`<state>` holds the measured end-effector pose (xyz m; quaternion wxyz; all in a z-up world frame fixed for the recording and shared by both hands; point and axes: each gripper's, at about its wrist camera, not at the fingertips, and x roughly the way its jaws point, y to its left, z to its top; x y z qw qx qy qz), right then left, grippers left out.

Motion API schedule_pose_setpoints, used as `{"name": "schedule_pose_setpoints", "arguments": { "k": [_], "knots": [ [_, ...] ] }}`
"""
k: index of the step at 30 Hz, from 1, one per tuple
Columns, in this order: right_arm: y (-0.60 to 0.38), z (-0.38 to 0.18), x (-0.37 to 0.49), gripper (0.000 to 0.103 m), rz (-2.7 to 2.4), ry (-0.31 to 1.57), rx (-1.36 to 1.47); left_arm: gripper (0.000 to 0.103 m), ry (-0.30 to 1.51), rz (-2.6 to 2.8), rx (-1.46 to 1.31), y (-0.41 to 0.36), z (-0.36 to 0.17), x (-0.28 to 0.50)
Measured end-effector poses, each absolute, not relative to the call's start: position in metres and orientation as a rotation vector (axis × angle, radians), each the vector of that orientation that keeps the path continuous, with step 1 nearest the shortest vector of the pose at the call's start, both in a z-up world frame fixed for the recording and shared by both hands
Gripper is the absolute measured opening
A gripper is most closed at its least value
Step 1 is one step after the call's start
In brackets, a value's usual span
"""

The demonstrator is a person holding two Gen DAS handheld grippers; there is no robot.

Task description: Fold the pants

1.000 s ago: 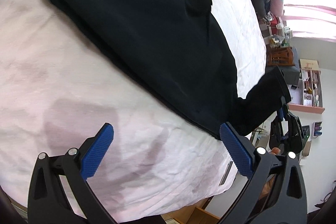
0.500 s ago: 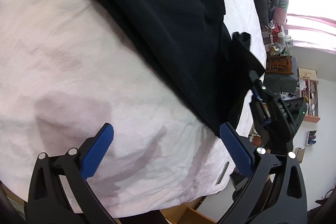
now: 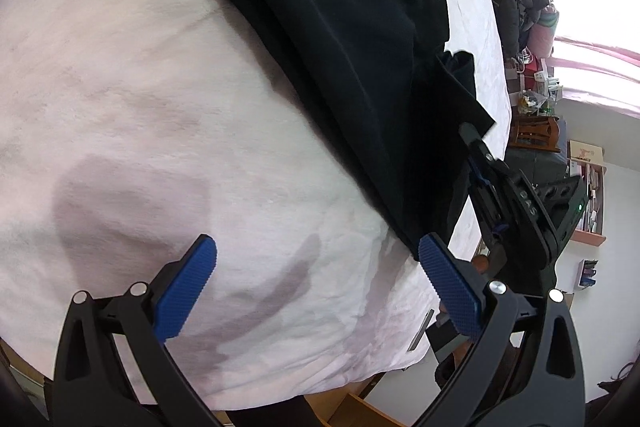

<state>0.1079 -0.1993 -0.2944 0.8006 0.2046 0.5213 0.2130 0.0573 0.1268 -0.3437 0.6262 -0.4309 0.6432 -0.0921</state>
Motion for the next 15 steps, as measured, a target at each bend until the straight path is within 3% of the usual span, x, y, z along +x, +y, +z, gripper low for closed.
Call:
{"name": "schedule_pose_setpoints", "arguments": {
  "k": [15],
  "knots": [
    [-0.161,-0.32,0.104,0.012,0.385,1.205,0.207,0.101,1.486,-0.195,-0.99,0.132,-0.345,0.052]
  ]
}}
